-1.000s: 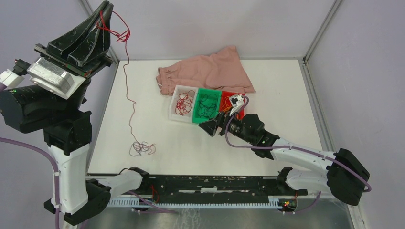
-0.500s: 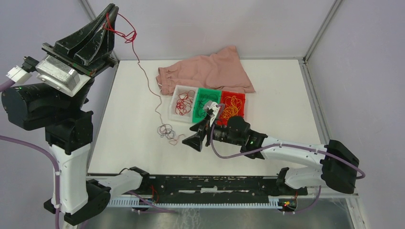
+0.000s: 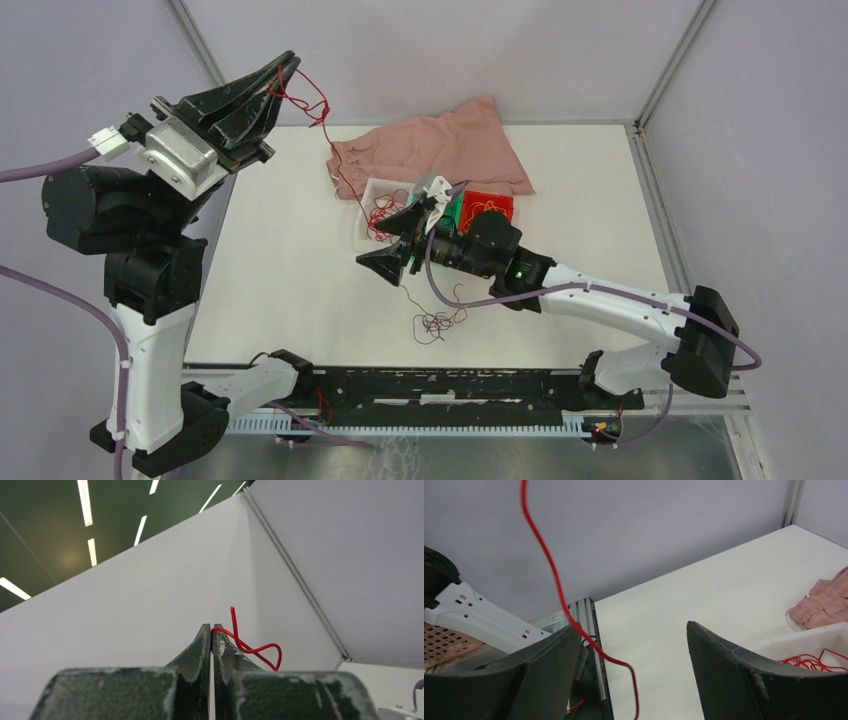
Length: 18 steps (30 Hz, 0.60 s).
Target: Untangle the cables
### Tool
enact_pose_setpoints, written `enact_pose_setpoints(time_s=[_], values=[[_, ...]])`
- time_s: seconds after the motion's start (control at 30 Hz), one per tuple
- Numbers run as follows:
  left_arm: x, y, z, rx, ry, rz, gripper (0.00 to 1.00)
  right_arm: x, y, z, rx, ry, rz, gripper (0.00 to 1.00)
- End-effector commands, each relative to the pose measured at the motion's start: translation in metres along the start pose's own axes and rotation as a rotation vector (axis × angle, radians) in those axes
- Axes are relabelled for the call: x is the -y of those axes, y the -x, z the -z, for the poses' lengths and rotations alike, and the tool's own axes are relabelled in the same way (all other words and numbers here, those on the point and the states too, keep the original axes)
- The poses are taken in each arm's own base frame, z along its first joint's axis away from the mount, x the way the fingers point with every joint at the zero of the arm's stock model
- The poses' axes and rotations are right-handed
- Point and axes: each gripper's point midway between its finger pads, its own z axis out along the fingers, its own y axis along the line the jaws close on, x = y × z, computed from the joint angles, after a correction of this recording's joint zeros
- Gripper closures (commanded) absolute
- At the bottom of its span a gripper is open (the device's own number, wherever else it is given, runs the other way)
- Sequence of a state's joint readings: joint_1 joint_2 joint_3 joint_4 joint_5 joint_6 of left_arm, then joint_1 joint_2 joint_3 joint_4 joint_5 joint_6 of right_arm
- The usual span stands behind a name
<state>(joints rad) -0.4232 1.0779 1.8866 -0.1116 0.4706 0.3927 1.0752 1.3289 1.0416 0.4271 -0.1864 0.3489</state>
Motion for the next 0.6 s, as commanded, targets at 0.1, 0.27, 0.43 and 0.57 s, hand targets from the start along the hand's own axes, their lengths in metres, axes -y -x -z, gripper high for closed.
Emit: enact_pose_setpoints(time_s=[0.1, 0.27, 0.43, 0.57], values=[[0.022, -0.003, 0.006, -0.025, -0.116, -0.011, 0.97, 0.021, -0.023, -0.015, -0.070, -0.076, 0.039, 0.59], [0.028, -0.021, 0.014, -0.099, -0.144, -0.048, 0.97, 0.022, -0.018, -0.002, -0.047, -0.103, 0.020, 0.99], [0.041, -0.060, 0.034, -0.223, -0.137, -0.030, 0.82, 0.022, 0.008, 0.019, 0.014, -0.144, 0.044, 0.99], [0.075, -0.086, 0.054, -0.277, -0.223, 0.048, 0.70, 0.022, 0.018, 0.027, 0.031, -0.163, 0.036, 0.99]])
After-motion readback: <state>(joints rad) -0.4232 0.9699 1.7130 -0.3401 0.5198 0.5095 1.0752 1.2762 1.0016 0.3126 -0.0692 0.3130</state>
